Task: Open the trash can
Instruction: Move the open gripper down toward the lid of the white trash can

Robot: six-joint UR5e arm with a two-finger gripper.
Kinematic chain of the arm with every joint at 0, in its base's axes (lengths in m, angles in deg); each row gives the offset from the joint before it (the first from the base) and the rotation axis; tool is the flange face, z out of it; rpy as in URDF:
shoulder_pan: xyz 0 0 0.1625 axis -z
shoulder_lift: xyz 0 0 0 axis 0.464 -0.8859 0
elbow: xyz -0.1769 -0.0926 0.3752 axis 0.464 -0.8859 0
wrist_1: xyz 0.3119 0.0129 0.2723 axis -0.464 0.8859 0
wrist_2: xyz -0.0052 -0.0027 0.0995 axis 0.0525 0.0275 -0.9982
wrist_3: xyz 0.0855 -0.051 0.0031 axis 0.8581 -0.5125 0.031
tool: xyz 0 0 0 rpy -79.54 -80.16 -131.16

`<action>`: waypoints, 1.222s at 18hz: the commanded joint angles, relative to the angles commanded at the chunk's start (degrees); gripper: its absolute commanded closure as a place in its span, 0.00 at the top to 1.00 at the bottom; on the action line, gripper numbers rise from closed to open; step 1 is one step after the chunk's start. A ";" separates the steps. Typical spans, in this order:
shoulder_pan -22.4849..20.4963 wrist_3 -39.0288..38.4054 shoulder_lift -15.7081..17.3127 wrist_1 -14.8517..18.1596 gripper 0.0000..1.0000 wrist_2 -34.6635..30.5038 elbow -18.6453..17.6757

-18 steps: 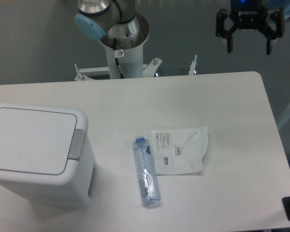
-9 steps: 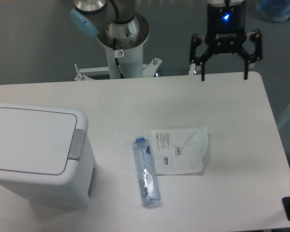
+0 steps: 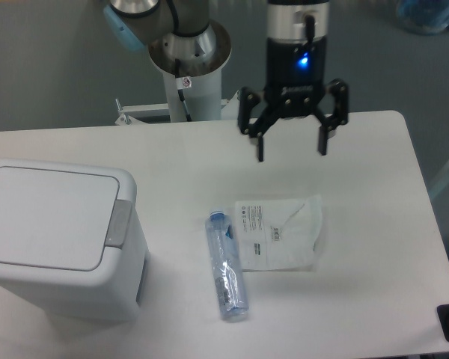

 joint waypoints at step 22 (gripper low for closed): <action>12.93 -9.59 -5.72 -4.49 1.00 -0.09 0.09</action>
